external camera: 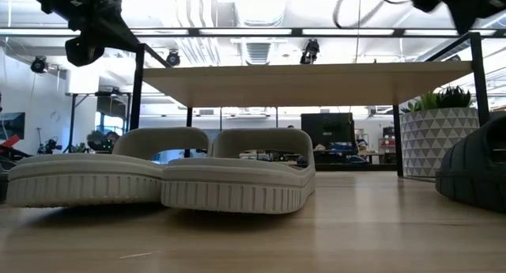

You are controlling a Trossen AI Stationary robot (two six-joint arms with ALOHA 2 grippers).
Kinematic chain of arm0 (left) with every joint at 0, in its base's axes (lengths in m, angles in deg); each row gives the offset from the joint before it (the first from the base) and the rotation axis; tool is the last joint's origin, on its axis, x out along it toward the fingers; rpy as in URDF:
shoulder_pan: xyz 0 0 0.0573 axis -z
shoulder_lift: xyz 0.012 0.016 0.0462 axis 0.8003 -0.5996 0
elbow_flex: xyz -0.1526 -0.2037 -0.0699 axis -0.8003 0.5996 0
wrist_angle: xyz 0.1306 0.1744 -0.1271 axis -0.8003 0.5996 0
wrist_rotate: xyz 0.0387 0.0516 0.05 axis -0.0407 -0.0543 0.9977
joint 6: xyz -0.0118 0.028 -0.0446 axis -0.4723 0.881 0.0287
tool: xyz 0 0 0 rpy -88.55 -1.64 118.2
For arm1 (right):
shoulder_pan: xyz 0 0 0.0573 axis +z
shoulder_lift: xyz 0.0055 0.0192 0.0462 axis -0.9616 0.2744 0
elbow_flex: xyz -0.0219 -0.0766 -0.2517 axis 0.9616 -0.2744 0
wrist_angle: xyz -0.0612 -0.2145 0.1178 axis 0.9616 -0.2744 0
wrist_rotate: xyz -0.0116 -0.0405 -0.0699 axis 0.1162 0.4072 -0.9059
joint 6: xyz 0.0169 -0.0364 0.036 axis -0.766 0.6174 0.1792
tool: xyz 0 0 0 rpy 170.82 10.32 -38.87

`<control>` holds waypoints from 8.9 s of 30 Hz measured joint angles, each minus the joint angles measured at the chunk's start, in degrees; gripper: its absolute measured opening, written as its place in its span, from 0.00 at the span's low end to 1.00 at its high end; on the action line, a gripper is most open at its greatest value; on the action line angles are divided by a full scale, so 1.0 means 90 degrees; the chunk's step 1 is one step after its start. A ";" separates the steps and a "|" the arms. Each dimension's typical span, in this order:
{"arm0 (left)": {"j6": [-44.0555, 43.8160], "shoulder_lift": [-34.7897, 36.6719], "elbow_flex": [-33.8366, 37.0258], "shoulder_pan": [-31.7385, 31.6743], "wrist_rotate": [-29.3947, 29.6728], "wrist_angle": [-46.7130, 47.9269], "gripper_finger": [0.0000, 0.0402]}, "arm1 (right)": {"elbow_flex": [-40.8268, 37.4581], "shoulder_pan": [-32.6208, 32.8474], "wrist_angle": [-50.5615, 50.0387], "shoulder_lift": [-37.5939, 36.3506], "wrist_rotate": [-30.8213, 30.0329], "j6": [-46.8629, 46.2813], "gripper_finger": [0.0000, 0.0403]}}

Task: Pick and place slides into the shelf
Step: Adjust the shelf on the table, then move the gray slides under the shelf

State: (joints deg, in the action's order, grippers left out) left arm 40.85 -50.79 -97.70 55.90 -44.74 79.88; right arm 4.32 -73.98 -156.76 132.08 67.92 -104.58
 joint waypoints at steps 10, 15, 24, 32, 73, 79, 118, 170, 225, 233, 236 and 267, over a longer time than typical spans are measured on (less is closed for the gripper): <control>0.0152 -0.0037 0.0033 0.0000 -0.0082 0.0105 0.00 | -0.1442 0.0006 0.1548 0.0055 -0.0162 0.0013 0.02; 0.0120 -0.0120 0.0053 0.0000 -0.0425 0.0329 0.00 | -0.1410 0.0001 0.1591 0.0357 -0.0636 0.0146 0.02; 0.0123 -0.0392 0.0053 0.0002 -0.0702 0.0338 0.00 | -0.0998 -0.0446 0.1910 0.0651 -0.1295 0.0663 0.02; 0.0123 -0.0522 0.0053 0.0002 -0.0725 0.0335 0.00 | -0.0973 -0.0976 0.2017 0.0893 -0.1357 0.1226 0.02; 0.0117 -0.1141 -0.0267 0.0622 -0.1874 -0.0139 0.00 | -0.0321 -0.0413 0.0013 0.0220 -0.2000 0.0446 0.02; 0.0296 -0.0722 -0.0657 0.0705 -0.1703 0.0906 0.00 | -0.0030 0.0267 0.0050 0.0217 -0.1953 0.0734 0.02; 0.1517 0.0196 -0.0731 0.0882 -0.1916 0.0350 0.00 | 0.1411 0.4679 0.5849 0.4277 -0.0843 -0.2937 0.02; 0.2626 0.0873 -0.0719 0.0882 -0.3033 0.0901 0.00 | 0.6703 0.4125 0.3891 0.9414 -0.3786 -0.4996 0.02; 0.2954 0.1192 -0.0697 0.0881 -0.2907 0.0892 0.00 | 0.6298 0.3662 0.5416 0.9516 -0.3164 -0.3393 0.02; 0.2949 0.1217 -0.0699 0.0879 -0.2909 0.0891 0.00 | 0.6295 0.3566 0.5744 0.9637 -0.3353 -0.3064 0.02; 0.2947 0.1222 -0.0700 0.0874 -0.2912 0.0894 0.00 | 0.6295 0.3509 0.5611 0.9637 -0.3478 -0.3065 0.02; 0.2952 0.1287 -0.0704 0.0877 -0.2919 0.0897 0.00 | 0.7164 0.3547 0.4910 0.9630 -0.4013 -0.3101 0.02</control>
State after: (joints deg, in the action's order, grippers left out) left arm 67.42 -39.21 -104.04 63.79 -71.01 87.96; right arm 68.80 -42.06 -112.57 218.74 31.80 -132.49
